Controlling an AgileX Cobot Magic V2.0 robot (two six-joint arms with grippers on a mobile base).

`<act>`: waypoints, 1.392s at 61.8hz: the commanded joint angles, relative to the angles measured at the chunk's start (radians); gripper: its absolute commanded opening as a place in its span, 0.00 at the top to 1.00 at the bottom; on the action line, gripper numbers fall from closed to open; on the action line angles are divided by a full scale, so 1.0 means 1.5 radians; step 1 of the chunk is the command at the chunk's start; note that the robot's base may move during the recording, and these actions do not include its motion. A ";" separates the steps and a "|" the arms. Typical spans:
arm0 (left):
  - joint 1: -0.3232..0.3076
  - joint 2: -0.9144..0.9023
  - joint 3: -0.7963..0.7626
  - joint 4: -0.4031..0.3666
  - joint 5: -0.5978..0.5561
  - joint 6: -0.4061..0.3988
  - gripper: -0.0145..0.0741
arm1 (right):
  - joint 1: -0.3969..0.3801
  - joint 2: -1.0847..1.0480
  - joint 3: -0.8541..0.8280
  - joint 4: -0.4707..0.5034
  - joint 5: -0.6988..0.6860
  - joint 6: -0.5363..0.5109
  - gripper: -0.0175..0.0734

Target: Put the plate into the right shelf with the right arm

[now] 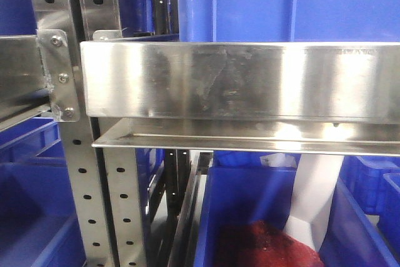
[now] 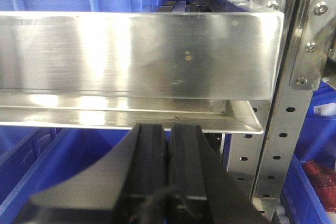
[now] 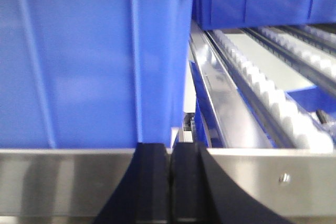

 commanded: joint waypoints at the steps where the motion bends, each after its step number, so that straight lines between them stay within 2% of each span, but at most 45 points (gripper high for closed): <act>1: -0.001 -0.005 0.005 -0.005 -0.056 -0.002 0.89 | -0.016 -0.024 0.021 0.018 -0.115 -0.020 0.78; 13: -0.001 -0.005 0.005 -0.005 -0.056 -0.002 0.89 | -0.017 -0.113 0.106 0.018 -0.146 -0.020 0.78; 23: -0.001 -0.005 0.005 -0.005 -0.056 -0.002 0.89 | -0.017 -0.115 0.164 0.018 -0.197 -0.020 0.78; 41: -0.001 -0.005 0.005 -0.005 -0.056 -0.002 0.89 | -0.017 -0.115 0.162 0.015 -0.207 0.000 0.78; 52: -0.001 -0.005 0.005 -0.005 -0.056 -0.002 0.89 | -0.014 -0.115 0.162 -0.042 -0.207 0.040 0.78; 86: -0.001 -0.005 0.005 -0.005 -0.056 -0.002 0.89 | 0.008 -0.115 0.162 -0.040 -0.207 0.039 0.78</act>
